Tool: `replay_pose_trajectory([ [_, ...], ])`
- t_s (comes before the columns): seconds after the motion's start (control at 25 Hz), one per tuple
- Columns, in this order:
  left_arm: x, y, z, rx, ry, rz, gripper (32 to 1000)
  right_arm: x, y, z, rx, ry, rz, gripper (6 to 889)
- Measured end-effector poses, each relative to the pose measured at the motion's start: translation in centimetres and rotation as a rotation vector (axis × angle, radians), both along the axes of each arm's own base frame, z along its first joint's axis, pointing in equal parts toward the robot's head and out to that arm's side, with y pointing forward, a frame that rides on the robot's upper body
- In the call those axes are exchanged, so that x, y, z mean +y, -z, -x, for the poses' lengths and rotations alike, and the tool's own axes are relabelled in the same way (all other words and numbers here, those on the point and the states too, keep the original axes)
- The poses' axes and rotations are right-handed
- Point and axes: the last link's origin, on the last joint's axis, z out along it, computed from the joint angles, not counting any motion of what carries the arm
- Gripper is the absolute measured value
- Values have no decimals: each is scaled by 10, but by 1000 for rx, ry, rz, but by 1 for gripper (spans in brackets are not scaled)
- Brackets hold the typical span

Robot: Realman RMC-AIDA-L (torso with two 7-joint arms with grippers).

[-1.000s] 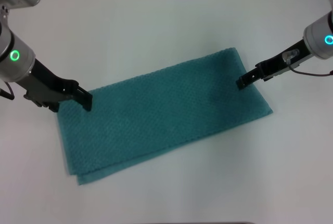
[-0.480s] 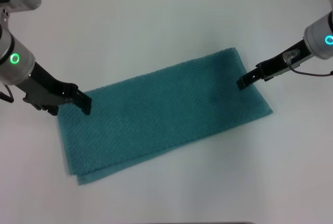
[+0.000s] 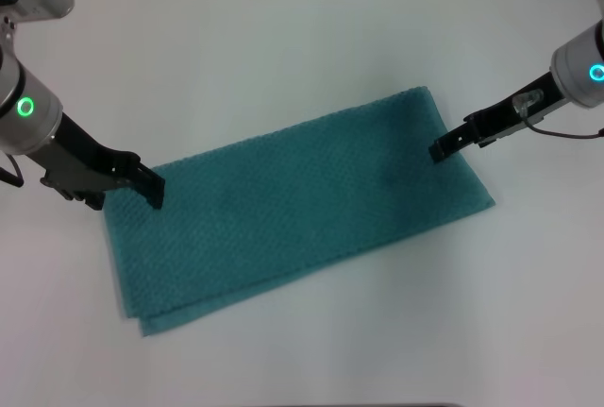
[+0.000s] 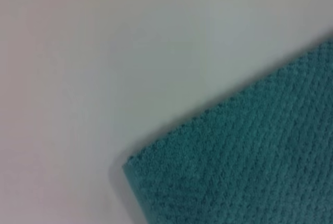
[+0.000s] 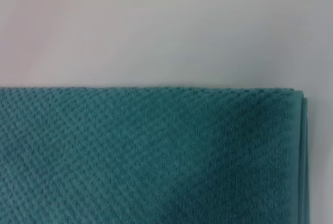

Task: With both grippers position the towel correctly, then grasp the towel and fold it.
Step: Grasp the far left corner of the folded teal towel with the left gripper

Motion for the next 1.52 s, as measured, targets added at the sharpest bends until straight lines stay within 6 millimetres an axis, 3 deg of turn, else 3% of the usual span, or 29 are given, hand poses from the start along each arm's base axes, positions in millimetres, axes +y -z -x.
replay_pose_trajectory([
  [0.64, 13, 1, 0, 94, 212, 60, 845, 1, -3, -1, -1, 0, -5, 823],
  [0.96, 19, 15, 21, 128, 267, 92, 845, 1, -3, -1, -1, 0, -5, 815],
  [1.52, 23, 20, 36, 136, 251, 62, 844, 1, -3, -1, -3, -2, -4, 800],
])
